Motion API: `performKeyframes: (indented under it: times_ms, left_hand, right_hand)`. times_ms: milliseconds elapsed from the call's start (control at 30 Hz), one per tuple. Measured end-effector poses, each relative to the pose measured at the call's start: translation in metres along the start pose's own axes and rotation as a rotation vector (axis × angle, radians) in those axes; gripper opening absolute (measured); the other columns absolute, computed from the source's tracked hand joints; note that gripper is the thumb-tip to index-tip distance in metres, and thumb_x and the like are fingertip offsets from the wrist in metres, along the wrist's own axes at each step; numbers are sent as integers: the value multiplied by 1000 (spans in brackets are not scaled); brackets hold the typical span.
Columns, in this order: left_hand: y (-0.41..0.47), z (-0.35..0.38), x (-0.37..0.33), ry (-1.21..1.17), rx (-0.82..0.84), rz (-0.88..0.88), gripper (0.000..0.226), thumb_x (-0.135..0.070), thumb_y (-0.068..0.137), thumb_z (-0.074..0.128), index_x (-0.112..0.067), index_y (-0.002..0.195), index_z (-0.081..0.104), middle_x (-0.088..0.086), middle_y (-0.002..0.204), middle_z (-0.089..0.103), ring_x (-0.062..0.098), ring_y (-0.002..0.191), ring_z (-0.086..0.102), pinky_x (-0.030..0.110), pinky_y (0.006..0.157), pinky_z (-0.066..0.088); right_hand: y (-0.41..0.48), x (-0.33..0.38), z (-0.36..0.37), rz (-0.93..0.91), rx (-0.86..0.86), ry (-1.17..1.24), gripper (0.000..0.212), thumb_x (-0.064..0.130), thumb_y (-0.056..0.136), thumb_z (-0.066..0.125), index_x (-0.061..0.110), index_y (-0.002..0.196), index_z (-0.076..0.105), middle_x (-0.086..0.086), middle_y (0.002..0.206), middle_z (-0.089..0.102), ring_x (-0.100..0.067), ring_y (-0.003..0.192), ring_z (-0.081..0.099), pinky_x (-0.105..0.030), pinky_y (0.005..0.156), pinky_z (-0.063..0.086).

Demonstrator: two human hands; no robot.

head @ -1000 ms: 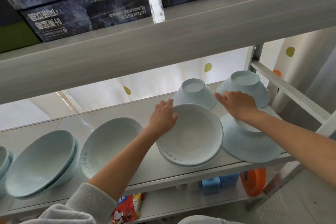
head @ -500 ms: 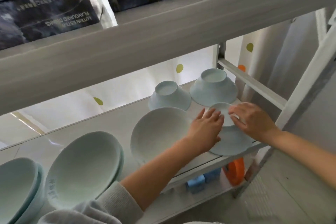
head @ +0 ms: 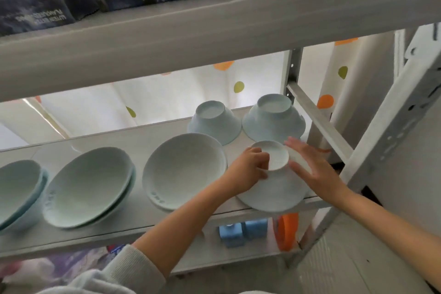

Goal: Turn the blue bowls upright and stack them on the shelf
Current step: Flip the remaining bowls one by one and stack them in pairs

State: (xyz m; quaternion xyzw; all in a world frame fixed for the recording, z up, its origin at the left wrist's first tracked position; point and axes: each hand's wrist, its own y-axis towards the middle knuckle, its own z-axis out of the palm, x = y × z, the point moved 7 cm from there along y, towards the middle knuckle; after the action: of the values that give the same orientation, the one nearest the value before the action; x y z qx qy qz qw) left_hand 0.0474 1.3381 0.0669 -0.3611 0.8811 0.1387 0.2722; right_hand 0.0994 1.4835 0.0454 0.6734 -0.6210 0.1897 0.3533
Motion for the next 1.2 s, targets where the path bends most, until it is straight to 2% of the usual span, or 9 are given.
performKeyframes:
  times_ms: [167,367,433,600,733,867,1000,1100,1200]
  left_hand:
    - [-7,-34,7,-426,-138,-142,15,-2,75,72,-9,74,59,-3,71,52,4,66,49,21,66,42]
    - [-25,-35,16,-1077,-126,-304,16,-1,92,53,-9,78,57,2,72,55,13,69,56,29,57,56]
    - [-26,-29,16,-1161,-139,-352,14,-9,95,49,-7,84,56,4,76,55,15,71,57,29,54,55]
    - [-13,-11,39,-1323,-95,-566,53,-60,92,38,-19,121,57,10,116,57,28,108,51,43,82,47]
    - [2,-7,49,-1328,-55,-735,66,-70,91,14,-29,112,61,3,99,68,25,94,62,38,79,50]
    - [17,-9,61,-1230,-136,-797,41,-40,101,28,-15,118,56,4,91,63,22,85,61,34,72,51]
    - [34,-12,63,-1135,-172,-764,27,-29,100,39,-10,108,58,7,92,62,21,81,60,32,71,49]
    - [41,-16,61,-816,-103,-741,32,-26,97,49,-1,114,59,12,98,62,24,82,61,32,75,50]
    - [48,-22,54,-444,6,-671,35,-24,96,51,3,117,58,9,92,58,17,68,56,24,61,46]
  right_hand:
    - [1,-13,-18,268,-69,659,54,65,89,31,31,116,62,14,136,51,-7,126,45,-36,113,28]
    - [8,-28,-15,454,-110,907,77,86,64,46,38,123,56,10,128,60,-14,121,54,-55,104,39]
    - [10,-32,-11,547,-125,911,88,88,56,52,35,126,53,6,128,60,-21,115,58,-56,91,50]
    - [19,-43,-13,693,-138,521,46,60,81,36,25,94,63,-4,98,67,-26,91,64,-51,79,57]
    - [20,-54,-14,702,-145,348,36,31,92,33,8,72,53,-19,79,62,-33,73,61,-52,72,54]
    - [23,-53,-25,659,-167,77,38,19,98,31,9,64,45,-10,65,47,-26,68,44,-34,57,31]
    - [25,-55,-24,666,-137,-124,40,19,101,30,-2,87,61,-16,84,59,-30,80,52,-32,68,36]
    - [26,-51,-23,663,-74,-256,36,12,101,31,-6,102,62,-21,102,64,-36,97,59,-34,73,40]
    - [29,-48,-26,633,-78,-306,33,11,101,32,-5,104,61,-22,105,65,-37,99,59,-37,77,45]
